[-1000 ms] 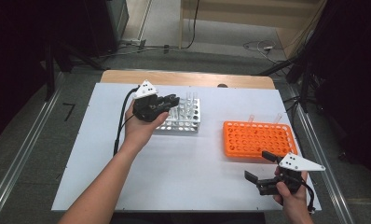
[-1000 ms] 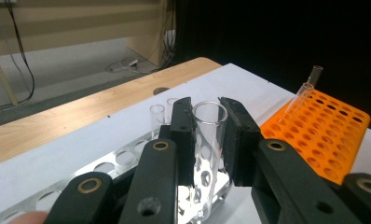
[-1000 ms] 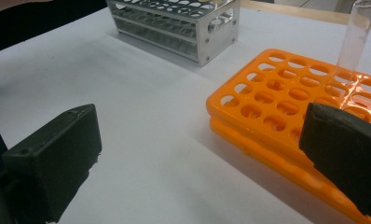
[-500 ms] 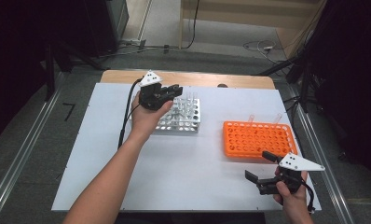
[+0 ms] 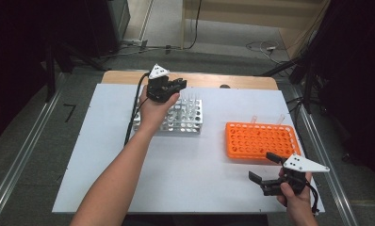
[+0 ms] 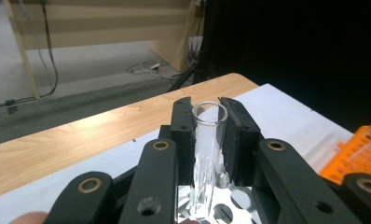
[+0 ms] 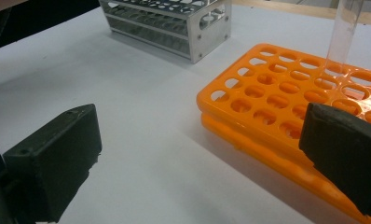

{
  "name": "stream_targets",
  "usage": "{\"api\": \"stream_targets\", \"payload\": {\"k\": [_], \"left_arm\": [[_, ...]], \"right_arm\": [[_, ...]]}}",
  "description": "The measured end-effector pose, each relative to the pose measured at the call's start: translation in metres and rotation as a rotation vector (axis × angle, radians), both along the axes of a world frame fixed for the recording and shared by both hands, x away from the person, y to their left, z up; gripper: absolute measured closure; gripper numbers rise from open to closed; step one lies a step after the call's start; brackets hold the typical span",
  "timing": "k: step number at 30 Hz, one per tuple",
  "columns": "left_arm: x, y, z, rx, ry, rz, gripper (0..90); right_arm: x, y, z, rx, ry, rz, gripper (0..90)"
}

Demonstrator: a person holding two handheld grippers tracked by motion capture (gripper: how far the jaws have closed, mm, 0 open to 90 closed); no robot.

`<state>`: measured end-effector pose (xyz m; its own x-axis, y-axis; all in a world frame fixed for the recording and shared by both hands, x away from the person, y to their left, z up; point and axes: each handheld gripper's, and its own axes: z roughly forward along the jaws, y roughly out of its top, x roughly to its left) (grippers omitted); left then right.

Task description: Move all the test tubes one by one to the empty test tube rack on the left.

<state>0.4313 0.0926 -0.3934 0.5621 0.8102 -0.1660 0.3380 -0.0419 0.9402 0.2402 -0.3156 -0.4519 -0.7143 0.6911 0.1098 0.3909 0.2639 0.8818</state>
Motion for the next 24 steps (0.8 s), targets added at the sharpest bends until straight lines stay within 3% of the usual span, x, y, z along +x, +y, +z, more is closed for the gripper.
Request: {"api": "stream_targets", "payload": {"k": [5,9,18,21,24], "left_arm": [[0.008,-0.005,-0.007,0.037,0.005,0.038,76.1],[0.011,-0.007,-0.011,0.033,0.016,0.06,76.1],[0.013,-0.018,-0.016,0.089,0.027,0.053,76.0],[0.013,-0.022,-0.019,0.131,0.029,0.052,76.0],[0.013,-0.024,-0.023,0.136,0.037,0.052,76.0]], "right_arm": [[0.0,-0.001,0.0,0.003,0.001,0.0,0.0],[0.0,-0.001,0.0,0.007,0.002,0.0,0.0],[0.001,-0.001,0.0,0.008,-0.001,-0.002,0.0],[0.001,-0.001,0.0,0.006,-0.008,-0.01,0.0],[0.0,-0.003,0.001,0.016,-0.01,-0.024,0.0]]}}
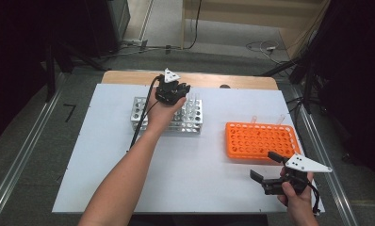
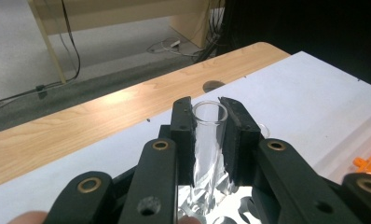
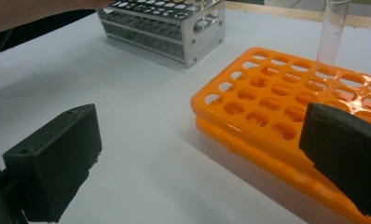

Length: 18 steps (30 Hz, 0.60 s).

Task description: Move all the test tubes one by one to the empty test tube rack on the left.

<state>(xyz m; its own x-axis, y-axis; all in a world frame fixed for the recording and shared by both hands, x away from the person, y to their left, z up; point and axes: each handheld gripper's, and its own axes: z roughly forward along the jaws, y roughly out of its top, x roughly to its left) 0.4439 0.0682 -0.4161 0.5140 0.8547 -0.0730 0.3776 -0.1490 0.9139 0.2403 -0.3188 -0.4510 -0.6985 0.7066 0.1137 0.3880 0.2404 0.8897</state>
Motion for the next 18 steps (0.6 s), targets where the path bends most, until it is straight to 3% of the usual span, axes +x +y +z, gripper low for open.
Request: {"api": "stream_targets", "payload": {"k": [8,18], "left_arm": [[0.0,-0.001,-0.008,0.028,0.012,0.008,75.9],[-0.001,0.001,-0.013,0.028,0.04,0.006,73.2]], "right_arm": [[0.0,-0.001,0.0,0.0,-0.012,-0.014,0.0],[0.001,-0.003,-0.001,0.002,-0.009,-0.026,0.0]]}}
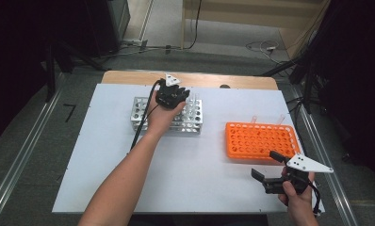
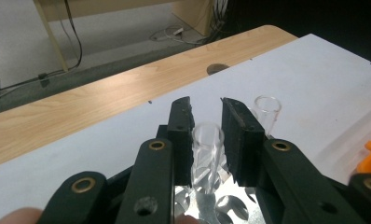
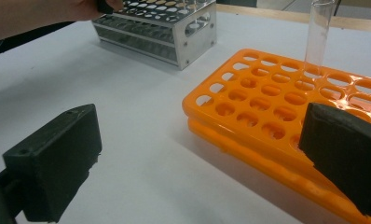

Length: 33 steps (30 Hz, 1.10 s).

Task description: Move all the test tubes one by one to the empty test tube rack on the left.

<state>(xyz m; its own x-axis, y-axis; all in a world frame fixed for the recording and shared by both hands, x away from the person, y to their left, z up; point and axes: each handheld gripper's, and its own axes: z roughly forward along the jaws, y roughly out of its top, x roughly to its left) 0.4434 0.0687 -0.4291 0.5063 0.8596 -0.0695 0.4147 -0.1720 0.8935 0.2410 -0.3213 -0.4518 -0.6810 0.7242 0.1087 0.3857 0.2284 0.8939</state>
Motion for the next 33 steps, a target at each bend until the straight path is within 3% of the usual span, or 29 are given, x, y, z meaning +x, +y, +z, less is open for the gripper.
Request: {"api": "stream_targets", "payload": {"k": [6,9,13,16,21,26,33], "left_arm": [[-0.002,0.003,0.001,-0.023,0.023,0.007,65.6],[-0.004,0.007,0.002,-0.007,0.054,0.017,53.3],[-0.01,0.015,0.005,-0.053,0.073,0.014,26.5],[-0.019,0.02,0.007,-0.088,0.072,-0.013,16.0],[-0.035,0.029,0.006,-0.1,0.078,-0.053,1.9],[-0.054,0.043,0.005,-0.128,0.067,-0.085,0.0],[-0.083,0.054,-0.001,-0.116,0.053,-0.099,0.0]], "right_arm": [[0.001,-0.001,-0.001,0.001,0.005,-0.007,0.0],[0.002,0.0,-0.001,-0.001,0.001,-0.008,0.0],[0.002,0.001,-0.001,-0.003,0.007,-0.006,0.0],[0.002,0.002,-0.001,-0.008,0.009,-0.008,0.0],[0.003,0.003,-0.002,-0.007,0.018,-0.006,0.0],[0.004,0.005,-0.002,-0.014,0.021,-0.01,0.0],[0.007,0.007,-0.001,-0.02,0.03,-0.014,0.0]]}}
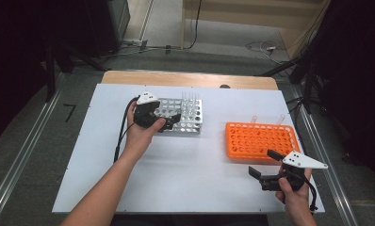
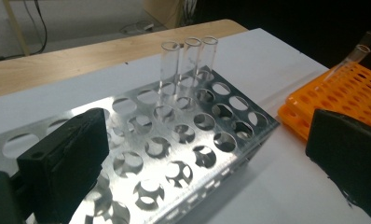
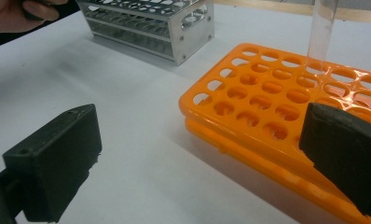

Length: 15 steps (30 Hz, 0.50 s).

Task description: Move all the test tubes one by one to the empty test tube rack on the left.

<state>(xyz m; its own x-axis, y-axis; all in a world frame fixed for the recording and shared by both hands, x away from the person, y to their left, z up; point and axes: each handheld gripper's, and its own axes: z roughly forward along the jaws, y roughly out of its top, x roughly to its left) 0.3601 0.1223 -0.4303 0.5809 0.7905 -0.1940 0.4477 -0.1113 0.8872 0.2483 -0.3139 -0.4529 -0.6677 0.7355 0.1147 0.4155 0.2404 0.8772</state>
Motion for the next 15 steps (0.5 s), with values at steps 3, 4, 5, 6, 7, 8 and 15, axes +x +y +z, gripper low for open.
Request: {"api": "stream_targets", "payload": {"k": [3,4,5,6,7,8,15], "left_arm": [[-0.013,0.004,-0.001,0.001,-0.017,0.003,0.0],[-0.016,0.005,0.0,0.001,-0.022,0.002,0.0],[-0.02,0.006,0.0,-0.004,-0.029,0.0,0.0],[-0.024,0.008,0.001,-0.015,-0.034,0.002,0.0],[-0.027,0.009,0.002,-0.022,-0.04,0.0,0.0],[-0.031,0.009,0.002,-0.022,-0.046,0.004,0.0],[-0.058,0.012,0.005,-0.037,-0.076,-0.005,0.0]], "right_arm": [[0.002,0.001,0.001,-0.002,-0.003,0.0,0.0],[0.003,0.002,0.002,0.0,0.0,-0.001,0.0],[0.004,0.002,0.003,-0.001,0.001,0.0,0.0],[0.005,0.003,0.004,0.001,-0.002,0.002,0.0],[0.006,0.005,0.005,-0.002,-0.003,0.001,0.0],[0.007,0.006,0.007,-0.001,-0.004,0.002,0.0],[0.016,0.015,0.014,0.006,0.009,0.01,0.0]]}}
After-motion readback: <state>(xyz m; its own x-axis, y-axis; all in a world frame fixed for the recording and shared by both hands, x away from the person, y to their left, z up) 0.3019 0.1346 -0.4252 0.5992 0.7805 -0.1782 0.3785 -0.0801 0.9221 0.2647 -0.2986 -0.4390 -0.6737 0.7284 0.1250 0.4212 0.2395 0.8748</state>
